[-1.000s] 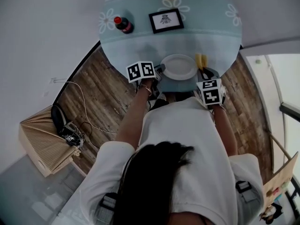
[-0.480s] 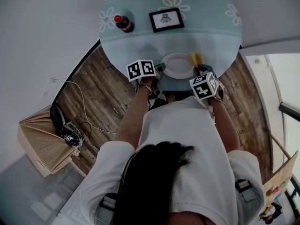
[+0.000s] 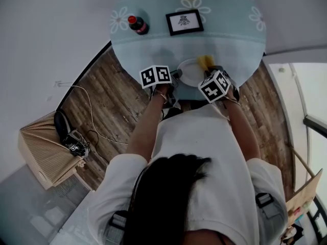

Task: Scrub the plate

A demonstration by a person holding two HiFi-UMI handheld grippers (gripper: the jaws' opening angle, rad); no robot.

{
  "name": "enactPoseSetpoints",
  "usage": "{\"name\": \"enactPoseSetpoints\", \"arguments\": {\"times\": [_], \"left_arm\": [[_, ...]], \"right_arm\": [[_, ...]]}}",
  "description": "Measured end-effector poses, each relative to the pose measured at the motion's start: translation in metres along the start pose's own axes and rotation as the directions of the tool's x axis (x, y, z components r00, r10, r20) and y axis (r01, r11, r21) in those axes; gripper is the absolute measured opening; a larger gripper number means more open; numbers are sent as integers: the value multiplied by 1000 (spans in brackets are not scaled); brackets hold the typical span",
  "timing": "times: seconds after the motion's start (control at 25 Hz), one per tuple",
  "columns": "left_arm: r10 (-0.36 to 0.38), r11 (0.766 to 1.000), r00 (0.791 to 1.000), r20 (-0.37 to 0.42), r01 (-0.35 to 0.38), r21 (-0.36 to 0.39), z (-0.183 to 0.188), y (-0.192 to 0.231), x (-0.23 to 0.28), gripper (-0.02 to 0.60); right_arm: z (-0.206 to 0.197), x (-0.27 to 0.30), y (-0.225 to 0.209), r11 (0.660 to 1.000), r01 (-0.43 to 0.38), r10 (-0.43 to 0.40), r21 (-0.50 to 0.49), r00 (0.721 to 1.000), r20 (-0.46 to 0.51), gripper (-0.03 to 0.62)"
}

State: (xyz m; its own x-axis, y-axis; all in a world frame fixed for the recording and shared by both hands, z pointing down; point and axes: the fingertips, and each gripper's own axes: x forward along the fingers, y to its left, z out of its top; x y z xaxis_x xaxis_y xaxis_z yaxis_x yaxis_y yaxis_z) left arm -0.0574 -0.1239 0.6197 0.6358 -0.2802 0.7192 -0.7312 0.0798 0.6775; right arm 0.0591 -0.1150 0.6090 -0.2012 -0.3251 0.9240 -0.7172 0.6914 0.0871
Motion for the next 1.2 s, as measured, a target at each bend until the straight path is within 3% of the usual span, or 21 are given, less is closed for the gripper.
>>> {"name": "enactPoseSetpoints", "arguments": {"times": [0.56, 1.2], "left_arm": [[10, 1000, 1000, -2, -10, 1, 0, -1, 0, 55], [15, 1000, 1000, -2, -15, 2, 0, 0, 0, 55]], "right_arm": [[24, 11, 16, 994, -105, 105, -8, 994, 13, 60], [54, 19, 43, 984, -171, 174, -52, 984, 47, 60]]}}
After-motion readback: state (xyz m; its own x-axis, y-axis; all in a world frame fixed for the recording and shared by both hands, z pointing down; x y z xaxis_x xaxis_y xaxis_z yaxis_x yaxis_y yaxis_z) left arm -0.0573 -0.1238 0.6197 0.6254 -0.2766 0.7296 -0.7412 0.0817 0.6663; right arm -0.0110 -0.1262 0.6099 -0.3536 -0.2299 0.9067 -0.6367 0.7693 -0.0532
